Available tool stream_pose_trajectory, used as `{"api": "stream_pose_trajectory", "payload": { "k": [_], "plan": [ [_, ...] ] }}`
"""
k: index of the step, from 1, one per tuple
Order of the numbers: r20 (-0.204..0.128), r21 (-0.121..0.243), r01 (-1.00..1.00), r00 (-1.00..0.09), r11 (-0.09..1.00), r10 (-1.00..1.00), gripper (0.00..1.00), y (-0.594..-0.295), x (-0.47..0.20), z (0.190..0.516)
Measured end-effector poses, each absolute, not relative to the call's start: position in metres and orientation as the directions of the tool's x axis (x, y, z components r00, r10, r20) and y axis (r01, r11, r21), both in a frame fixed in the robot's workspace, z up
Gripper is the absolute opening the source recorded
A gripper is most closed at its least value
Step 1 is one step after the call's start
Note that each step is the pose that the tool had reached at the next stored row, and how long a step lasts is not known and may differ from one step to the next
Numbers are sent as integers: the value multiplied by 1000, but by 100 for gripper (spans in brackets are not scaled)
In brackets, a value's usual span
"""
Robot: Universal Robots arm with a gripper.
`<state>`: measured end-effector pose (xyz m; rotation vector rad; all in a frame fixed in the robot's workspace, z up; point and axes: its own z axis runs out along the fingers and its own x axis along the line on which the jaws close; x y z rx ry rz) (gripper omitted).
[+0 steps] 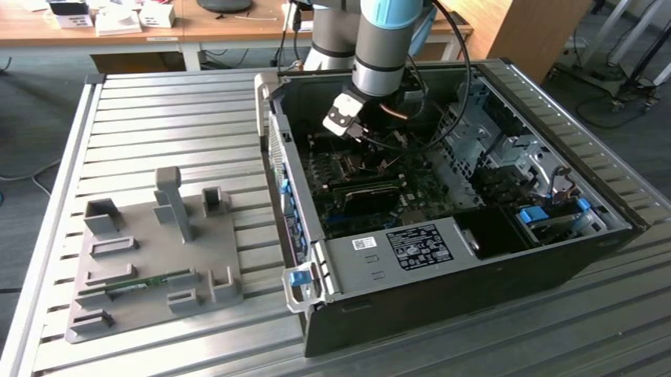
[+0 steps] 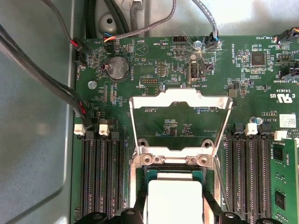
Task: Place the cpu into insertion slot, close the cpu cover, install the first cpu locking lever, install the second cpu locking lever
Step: 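Place the cpu into insertion slot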
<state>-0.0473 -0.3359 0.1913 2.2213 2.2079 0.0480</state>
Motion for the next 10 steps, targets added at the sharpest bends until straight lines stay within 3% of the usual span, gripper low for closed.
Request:
{"api": "stream_pose_trajectory", "payload": {
  "k": [10],
  "plan": [
    [15, 28, 1000, 6, -6, 1000, 54, -336, -47, 191]
  ]
}}
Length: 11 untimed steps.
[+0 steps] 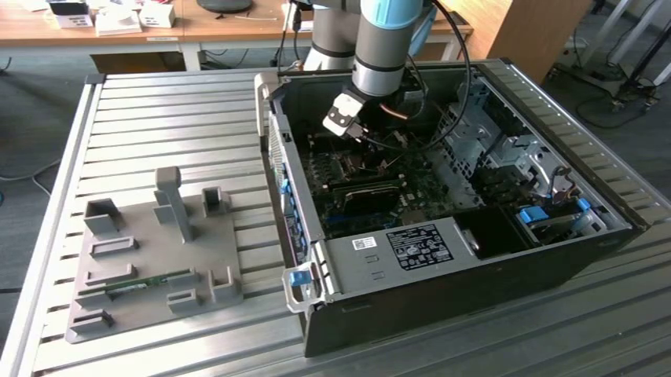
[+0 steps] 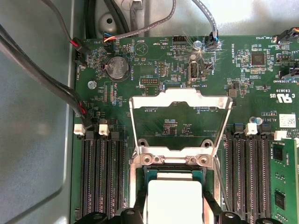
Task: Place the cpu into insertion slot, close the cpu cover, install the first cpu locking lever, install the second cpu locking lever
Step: 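Place the cpu into insertion slot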
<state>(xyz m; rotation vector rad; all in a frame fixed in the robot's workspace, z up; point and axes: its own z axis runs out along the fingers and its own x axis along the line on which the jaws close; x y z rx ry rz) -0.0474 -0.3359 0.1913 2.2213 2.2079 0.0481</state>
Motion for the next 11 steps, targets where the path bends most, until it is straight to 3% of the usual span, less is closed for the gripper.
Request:
{"api": "stream_pose_trajectory", "payload": {
  "k": [11],
  "plan": [
    [15, 28, 1000, 6, -6, 1000, 54, -336, -47, 191]
  ]
}}
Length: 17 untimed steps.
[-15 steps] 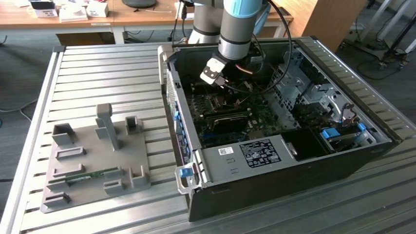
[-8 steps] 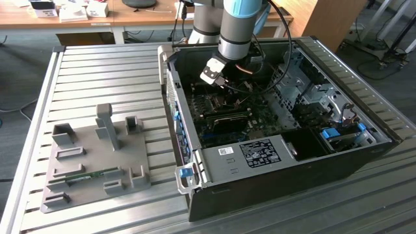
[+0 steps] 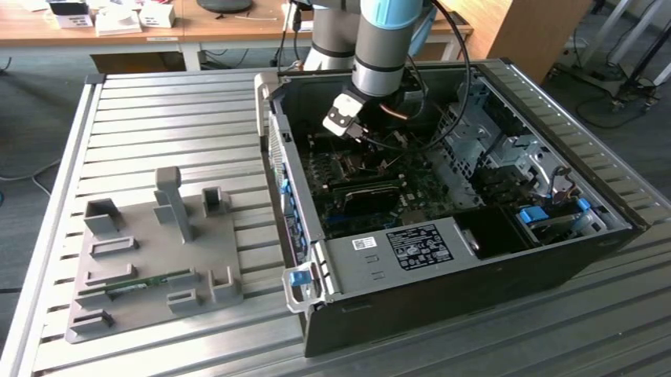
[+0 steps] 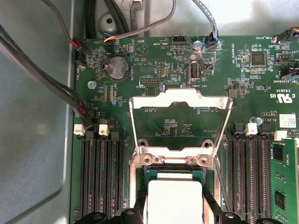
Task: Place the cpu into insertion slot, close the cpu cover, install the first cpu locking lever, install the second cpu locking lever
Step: 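Place the cpu into insertion slot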
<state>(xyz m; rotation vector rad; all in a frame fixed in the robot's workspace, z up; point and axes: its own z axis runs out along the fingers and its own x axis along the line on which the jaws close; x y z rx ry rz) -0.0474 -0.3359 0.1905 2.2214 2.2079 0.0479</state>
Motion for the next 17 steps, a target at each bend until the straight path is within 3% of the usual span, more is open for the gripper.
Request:
{"api": "stream_pose_trajectory", "payload": {
  "k": [5, 6, 8, 9, 17],
  "plan": [
    [16, 29, 1000, 6, -6, 1000, 55, -336, -47, 190],
    [17, 29, 1000, 6, -6, 1000, 60, -336, -47, 190],
    [16, 29, 1000, 6, -6, 1000, 60, -336, -47, 190],
    [15, 28, 1000, 6, -6, 1000, 67, -336, -47, 190],
    [15, 28, 1000, 6, -6, 1000, 67, -336, -47, 195]
  ]
}}
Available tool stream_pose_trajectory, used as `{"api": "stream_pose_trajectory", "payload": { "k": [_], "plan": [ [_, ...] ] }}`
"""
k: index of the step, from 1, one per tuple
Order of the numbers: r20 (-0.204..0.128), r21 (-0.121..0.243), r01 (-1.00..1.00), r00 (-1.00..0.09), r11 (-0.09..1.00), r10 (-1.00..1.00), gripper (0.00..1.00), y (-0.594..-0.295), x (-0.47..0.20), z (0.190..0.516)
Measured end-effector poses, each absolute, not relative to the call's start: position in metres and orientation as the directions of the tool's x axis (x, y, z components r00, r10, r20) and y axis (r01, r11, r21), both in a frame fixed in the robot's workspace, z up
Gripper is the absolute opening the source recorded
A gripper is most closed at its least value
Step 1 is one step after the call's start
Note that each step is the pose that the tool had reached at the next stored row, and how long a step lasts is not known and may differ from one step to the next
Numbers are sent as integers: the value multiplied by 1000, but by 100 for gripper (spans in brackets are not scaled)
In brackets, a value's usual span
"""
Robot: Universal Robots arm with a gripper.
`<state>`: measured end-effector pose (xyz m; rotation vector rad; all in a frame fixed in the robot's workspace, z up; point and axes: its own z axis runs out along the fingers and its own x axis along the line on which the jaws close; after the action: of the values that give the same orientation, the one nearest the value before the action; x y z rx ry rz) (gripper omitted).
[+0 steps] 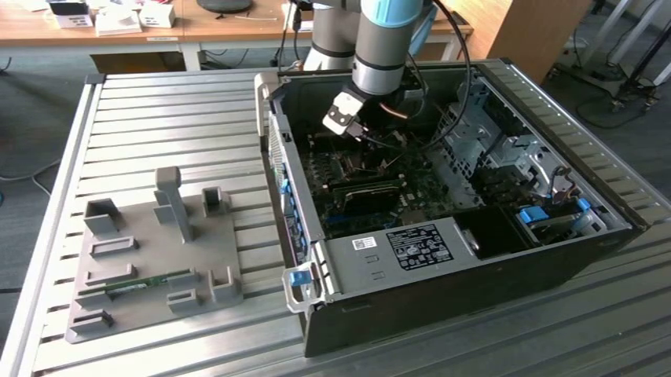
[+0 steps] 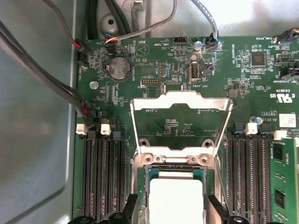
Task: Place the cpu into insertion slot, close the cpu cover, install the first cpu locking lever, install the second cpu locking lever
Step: 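Place the cpu into insertion slot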
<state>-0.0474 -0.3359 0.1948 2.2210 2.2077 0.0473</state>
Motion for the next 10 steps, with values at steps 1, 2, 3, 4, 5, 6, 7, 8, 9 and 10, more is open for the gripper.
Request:
{"api": "stream_pose_trajectory", "payload": {
  "k": [1, 2, 3, 4, 5, 6, 7, 8, 9, 10],
  "plan": [
    [14, 28, 1000, 6, -6, 1000, 67, -336, -47, 196],
    [14, 28, 1000, 6, -6, 1000, 67, -336, -47, 198],
    [14, 28, 1000, 6, -6, 1000, 67, -336, -47, 200],
    [14, 28, 1000, 6, -6, 1000, 67, -336, -47, 202],
    [14, 28, 1000, 6, -6, 1000, 67, -336, -47, 204],
    [13, 28, 1000, 6, -6, 1000, 67, -336, -47, 206],
    [13, 28, 1000, 6, -6, 1000, 67, -335, -47, 208],
    [12, 28, 1000, 6, -6, 1000, 67, -335, -47, 210],
    [12, 28, 1000, 6, -6, 1000, 67, -335, -47, 212],
    [11, 28, 1000, 6, -6, 1000, 67, -335, -47, 214]
  ]
}}
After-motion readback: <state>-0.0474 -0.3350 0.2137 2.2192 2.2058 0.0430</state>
